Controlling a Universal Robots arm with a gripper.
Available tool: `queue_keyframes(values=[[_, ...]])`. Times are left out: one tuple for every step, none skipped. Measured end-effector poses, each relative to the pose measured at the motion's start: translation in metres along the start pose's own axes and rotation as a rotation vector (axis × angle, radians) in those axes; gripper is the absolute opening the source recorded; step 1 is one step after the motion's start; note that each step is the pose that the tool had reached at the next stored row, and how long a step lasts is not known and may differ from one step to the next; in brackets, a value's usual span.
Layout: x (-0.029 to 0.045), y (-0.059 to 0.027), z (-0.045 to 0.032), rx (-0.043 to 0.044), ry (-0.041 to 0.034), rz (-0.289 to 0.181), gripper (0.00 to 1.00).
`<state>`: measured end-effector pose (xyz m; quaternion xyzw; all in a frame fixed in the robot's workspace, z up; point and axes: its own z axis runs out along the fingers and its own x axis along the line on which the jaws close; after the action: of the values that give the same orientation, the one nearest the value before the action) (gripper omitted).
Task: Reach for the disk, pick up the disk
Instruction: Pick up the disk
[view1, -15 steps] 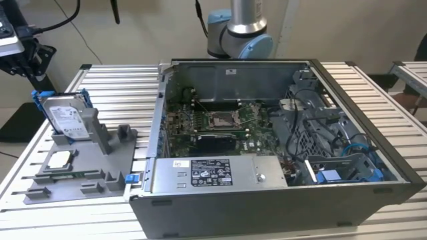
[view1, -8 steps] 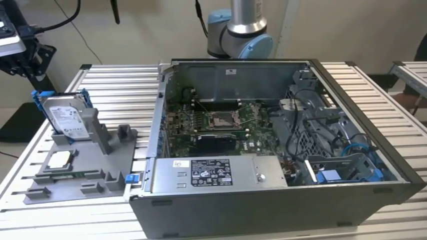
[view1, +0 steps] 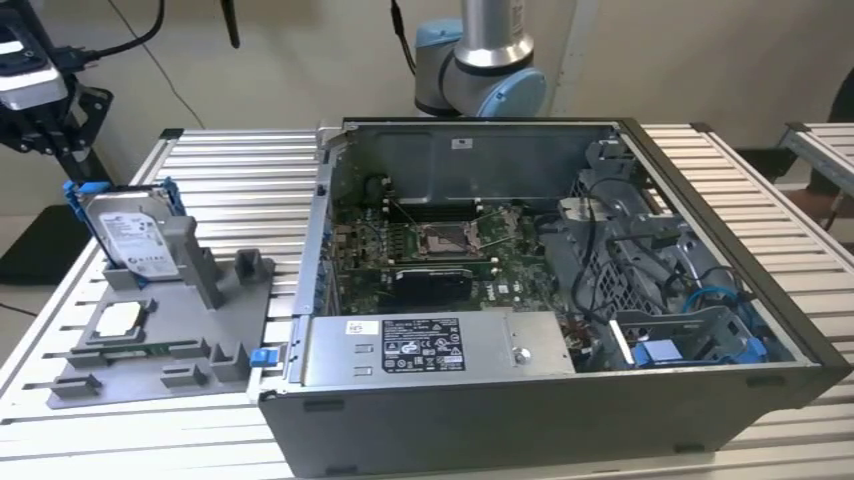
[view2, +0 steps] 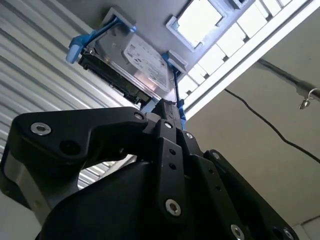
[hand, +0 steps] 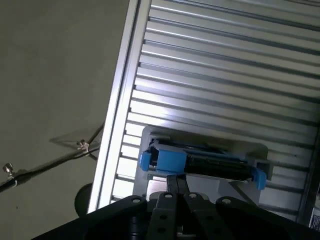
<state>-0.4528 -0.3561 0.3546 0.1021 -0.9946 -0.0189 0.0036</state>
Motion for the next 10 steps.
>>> queue_keyframes(values=[[0.0,0.0,0.0,0.0001,0.0007,-0.019,0.0],[0.0,0.0,-0.0001,0.0002,0.0015,-0.037,0.0],[0.0,0.0,0.0,0.0002,0.002,-0.054,0.0],[0.0,0.0,0.0,0.0003,0.0029,-0.074,0.0],[0.0,0.0,-0.0001,0.0003,0.0036,-0.091,0.0],[0.0,0.0,0.0,0.0004,0.0041,-0.109,0.0],[0.0,0.0,-0.0001,0.0005,0.0051,-0.127,0.0],[0.0,0.0,0.0,0.0005,0.0056,-0.146,0.0],[0.0,0.0,-0.0001,0.0006,0.0064,-0.164,0.0],[0.0,0.0,0.0,0.0006,0.0069,-0.179,0.0]])
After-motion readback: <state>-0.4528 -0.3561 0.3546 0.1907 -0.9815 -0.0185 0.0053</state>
